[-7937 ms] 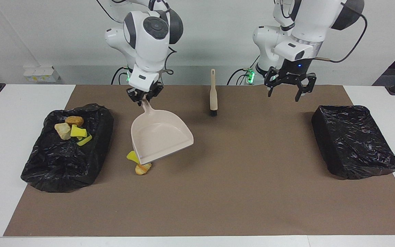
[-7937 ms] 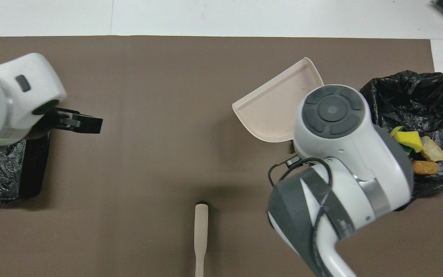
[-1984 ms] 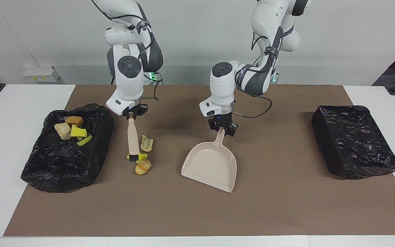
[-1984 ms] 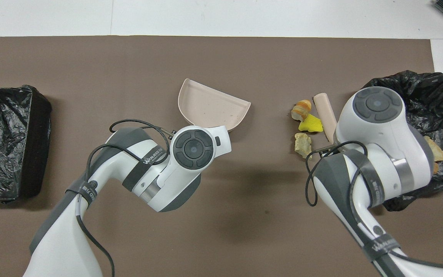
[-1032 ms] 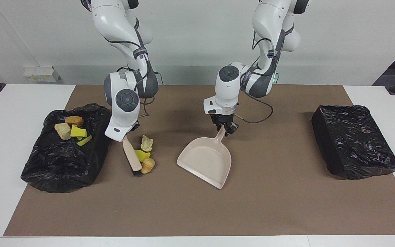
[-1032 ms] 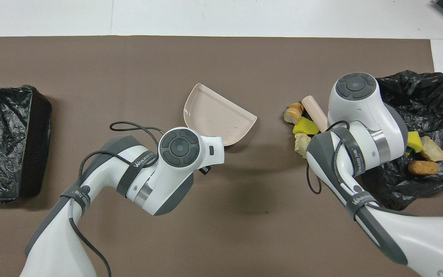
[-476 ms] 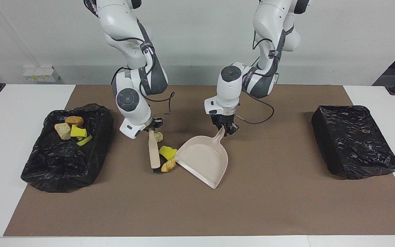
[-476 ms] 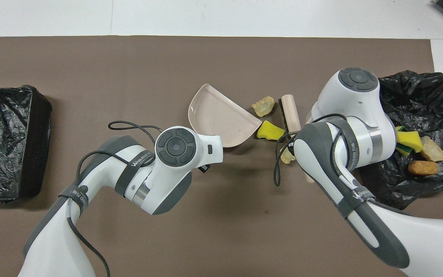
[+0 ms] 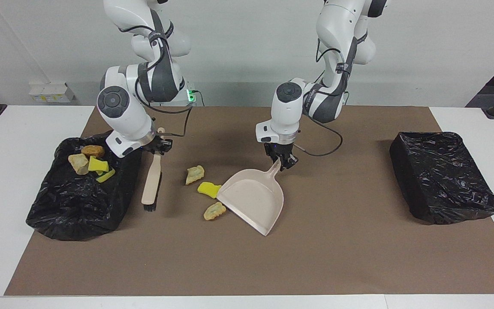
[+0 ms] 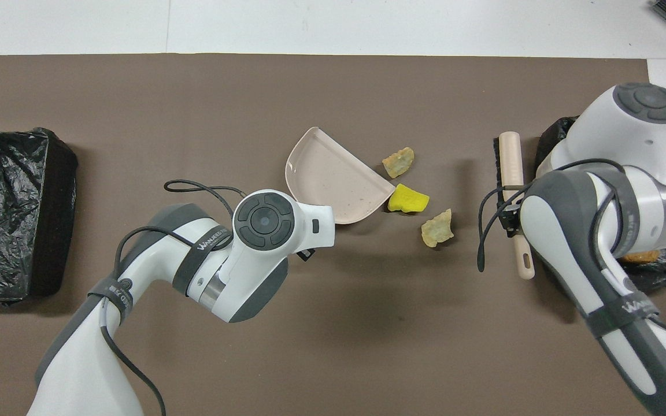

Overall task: Sweep and dump trash in bin
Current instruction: 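Sweep the remaining debris toward the dustpan with the right gripper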

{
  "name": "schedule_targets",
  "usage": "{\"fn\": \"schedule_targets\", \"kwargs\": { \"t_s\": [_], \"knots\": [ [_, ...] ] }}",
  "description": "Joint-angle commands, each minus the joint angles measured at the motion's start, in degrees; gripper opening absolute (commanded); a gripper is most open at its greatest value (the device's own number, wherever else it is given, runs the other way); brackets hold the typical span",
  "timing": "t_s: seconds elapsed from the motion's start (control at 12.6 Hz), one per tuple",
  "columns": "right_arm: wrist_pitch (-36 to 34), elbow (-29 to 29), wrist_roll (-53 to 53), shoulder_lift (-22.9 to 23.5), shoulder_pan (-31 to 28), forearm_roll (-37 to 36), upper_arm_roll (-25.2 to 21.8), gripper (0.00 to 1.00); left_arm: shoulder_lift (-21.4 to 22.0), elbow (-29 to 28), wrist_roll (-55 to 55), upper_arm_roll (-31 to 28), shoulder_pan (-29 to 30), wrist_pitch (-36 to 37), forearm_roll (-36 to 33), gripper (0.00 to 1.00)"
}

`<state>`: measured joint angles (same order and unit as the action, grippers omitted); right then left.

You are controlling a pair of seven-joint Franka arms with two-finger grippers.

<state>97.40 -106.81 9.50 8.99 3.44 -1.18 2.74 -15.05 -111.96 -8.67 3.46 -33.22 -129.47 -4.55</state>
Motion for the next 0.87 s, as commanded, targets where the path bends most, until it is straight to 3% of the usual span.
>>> {"fn": "schedule_targets", "kwargs": {
  "t_s": [0.0, 0.08, 0.16, 0.32, 0.4, 0.63, 0.79],
  "knots": [
    [4.19, -11.64, 2.19, -5.39, 2.1, -1.46, 0.87, 0.0, 1.52, -1.42, -3.45, 0.06, 0.44, 0.01, 0.95, 0.5],
    [4.98, -12.36, 2.28, -4.95, 2.88, -0.42, 0.95, 0.0, 1.34, -1.08, -3.72, 0.06, 0.44, 0.01, 0.95, 0.51],
    [5.95, -12.54, 3.67, -4.51, 3.68, 1.25, 0.95, 0.0, 1.25, -0.81, -3.64, 0.06, 0.53, -0.34, 0.95, 0.46],
    [8.49, -14.03, 4.39, -3.46, 5.87, 7.04, 0.95, 0.0, 1.08, -0.72, -3.64, 0.06, 0.53, -0.78, 0.95, 0.11],
    [10.42, -14.73, 4.48, -2.93, 7.8, 8.63, 0.95, 0.0, 1.08, -0.72, -3.81, 0.06, 0.53, -0.96, 0.95, 0.0],
    [13.86, -14.04, 7.37, -0.56, 11.5, 12.24, 1.04, 0.0, 0.99, -0.11, -7.66, -0.2, 0.53, -0.17, 0.34, 0.0],
    [11.16, -10.45, 7.73, 0.93, 11.86, 13.13, 1.04, 0.0, 1.08, 0.33, -12.4, -0.55, 0.61, 0.79, -0.71, 0.0]
  ]
}}
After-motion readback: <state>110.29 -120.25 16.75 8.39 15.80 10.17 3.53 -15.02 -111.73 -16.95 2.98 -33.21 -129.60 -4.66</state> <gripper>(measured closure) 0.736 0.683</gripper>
